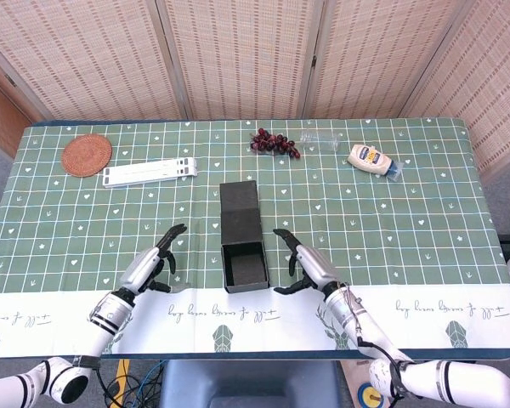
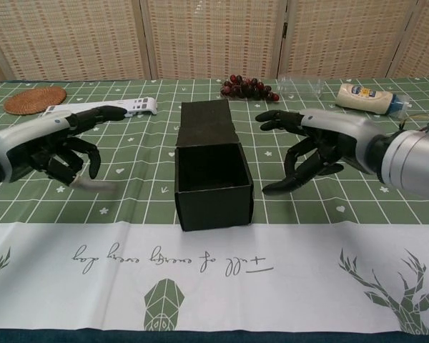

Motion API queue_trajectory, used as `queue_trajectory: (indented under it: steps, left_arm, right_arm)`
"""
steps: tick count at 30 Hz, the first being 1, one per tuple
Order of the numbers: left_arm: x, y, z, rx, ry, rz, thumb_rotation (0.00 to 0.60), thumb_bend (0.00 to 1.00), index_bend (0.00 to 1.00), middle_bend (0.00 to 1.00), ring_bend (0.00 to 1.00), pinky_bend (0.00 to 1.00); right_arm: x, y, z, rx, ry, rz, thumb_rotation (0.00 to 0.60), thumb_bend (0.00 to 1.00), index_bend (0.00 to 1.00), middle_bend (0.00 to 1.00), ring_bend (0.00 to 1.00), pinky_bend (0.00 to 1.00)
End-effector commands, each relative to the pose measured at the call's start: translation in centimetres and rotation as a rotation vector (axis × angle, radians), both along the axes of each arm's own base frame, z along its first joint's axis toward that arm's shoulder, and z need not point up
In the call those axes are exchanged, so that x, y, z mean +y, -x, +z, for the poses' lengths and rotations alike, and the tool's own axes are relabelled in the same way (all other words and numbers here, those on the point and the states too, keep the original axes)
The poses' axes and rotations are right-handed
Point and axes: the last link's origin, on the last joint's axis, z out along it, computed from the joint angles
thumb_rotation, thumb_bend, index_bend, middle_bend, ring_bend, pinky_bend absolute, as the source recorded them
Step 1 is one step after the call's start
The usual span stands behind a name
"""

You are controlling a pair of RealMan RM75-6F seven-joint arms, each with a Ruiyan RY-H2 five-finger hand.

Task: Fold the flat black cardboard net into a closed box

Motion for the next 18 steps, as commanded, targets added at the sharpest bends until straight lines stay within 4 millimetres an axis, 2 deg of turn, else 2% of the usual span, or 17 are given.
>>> queue_trajectory:
  steps: [1, 7, 13, 18]
  left_arm:
    - [-0.6, -0.2, -0.2, -0.040, 0.069, 0.044, 0.600, 0.14, 0.00, 0.00, 0.58, 0.91]
    - [-1.7, -0.8, -1.4, -0.106, 0.148, 0.128, 0.600, 0.14, 0.00, 0.00, 0.58, 0.91]
    - [-2.2, -1.9, -3.3, -0.097, 0.140, 0.132, 0.600, 0.13, 0.00, 0.00, 0.58, 0.91]
    - [-2.2, -2.6, -4.9, -0.132, 0.165, 0.203, 0.600, 0.13, 0.00, 0.00, 0.57, 0.91]
  right_arm:
    - [-0.1, -0.2, 2.3, -0.043, 0.051, 0.009, 0.600, 0.00, 0.00, 0.00, 0.60, 1.00]
    - [-0.4, 0.3, 4.9, -0.081, 0.139, 0.004, 0.600, 0.00, 0.00, 0.00, 0.60, 1.00]
    - [0.0, 1.0, 5.2, -0.106, 0.142, -0.011, 0.600, 0.00, 0.00, 0.00, 0.60, 1.00]
    - [0.4, 1.3, 5.5, -0.128, 0.145, -0.013, 0.600, 0.00, 0.00, 0.00, 0.60, 1.00]
